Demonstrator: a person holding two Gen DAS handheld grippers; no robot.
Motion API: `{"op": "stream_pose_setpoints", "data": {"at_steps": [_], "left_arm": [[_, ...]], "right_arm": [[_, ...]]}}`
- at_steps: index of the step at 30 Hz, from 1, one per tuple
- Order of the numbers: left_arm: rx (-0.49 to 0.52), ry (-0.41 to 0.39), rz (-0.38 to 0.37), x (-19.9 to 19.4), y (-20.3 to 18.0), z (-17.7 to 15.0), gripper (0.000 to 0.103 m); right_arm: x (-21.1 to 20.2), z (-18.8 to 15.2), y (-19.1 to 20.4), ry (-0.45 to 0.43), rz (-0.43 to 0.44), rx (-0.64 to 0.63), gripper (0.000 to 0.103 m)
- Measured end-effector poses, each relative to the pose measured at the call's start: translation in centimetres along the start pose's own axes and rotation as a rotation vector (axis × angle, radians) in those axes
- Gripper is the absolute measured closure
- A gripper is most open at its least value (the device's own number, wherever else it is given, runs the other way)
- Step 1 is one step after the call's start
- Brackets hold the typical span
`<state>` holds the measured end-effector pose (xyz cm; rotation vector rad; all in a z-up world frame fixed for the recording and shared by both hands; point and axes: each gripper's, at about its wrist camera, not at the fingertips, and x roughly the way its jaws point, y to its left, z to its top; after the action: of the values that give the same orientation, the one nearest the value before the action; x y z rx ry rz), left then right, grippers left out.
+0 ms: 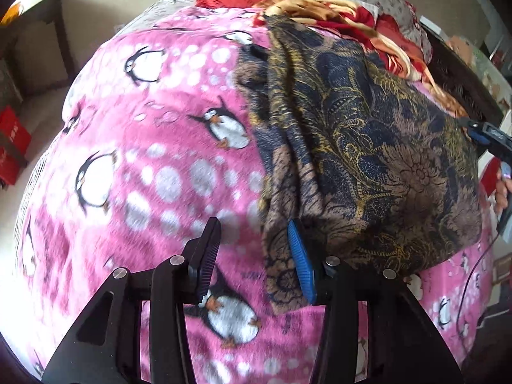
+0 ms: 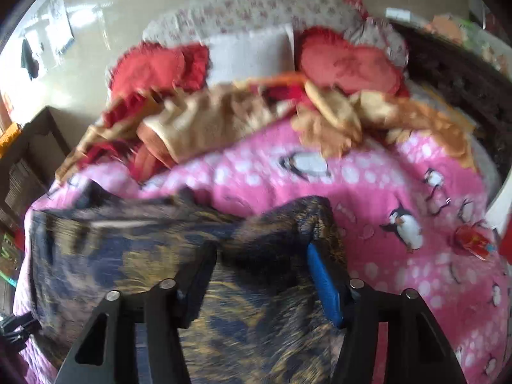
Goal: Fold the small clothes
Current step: 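Press the folded bundle flat with the left tool while the right tool tucks its edge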
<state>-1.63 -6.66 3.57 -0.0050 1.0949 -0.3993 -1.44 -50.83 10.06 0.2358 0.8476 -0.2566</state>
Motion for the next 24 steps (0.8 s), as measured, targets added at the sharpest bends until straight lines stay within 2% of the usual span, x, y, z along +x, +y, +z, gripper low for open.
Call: {"op": "stream_pose_setpoints", "data": {"at_steps": [2,4,7,9,10,13,17,21,24], "left_arm": [[-0.019,-0.004,-0.004,-0.3,0.5,-0.5,0.06],[-0.03,-0.006,-0.011,-0.3,0.5,-0.8,0.06],[-0.043,-0.019,-0.021,-0.4,0.6,-1.3,0.059],[-0.061,-0.023,-0.034,-0.4,0.9,-1.5,0.059],[-0.069,-0.025,-0.041,-0.4,1.0,-1.5,0.059],[-0.076,-0.033,-0.058,-0.5,1.3,-1.9,0.058],[-0.095,-0.042,-0.094,-0.4,1.9,-2.1,0.055],[-0.111,-0.052,-0.133,-0.4,2.3,-2.2,0.051],[-0.111,-0.058,-0.149,-0.5,2.4,-2.3,0.05]], "right_arm": [[-1.9,-0.1,2.2,-0.029,0.105,-0.007,0.046],[-2.8,-0.1,6.1,-0.024,0.212,-0.069,0.046],[-2.5,-0.4,12.4,0.011,0.345,-0.174,0.046],[-1.2,-0.8,17.4,0.05,0.418,-0.251,0.05],[-0.7,-1.0,19.0,0.053,0.43,-0.282,0.053],[1.4,-1.6,25.0,0.055,0.431,-0.387,0.054],[5.2,-1.4,30.0,0.094,0.426,-0.419,0.054],[9.1,-0.8,32.3,0.115,0.365,-0.415,0.054],[10.1,0.5,32.1,0.146,0.348,-0.366,0.054]]}}
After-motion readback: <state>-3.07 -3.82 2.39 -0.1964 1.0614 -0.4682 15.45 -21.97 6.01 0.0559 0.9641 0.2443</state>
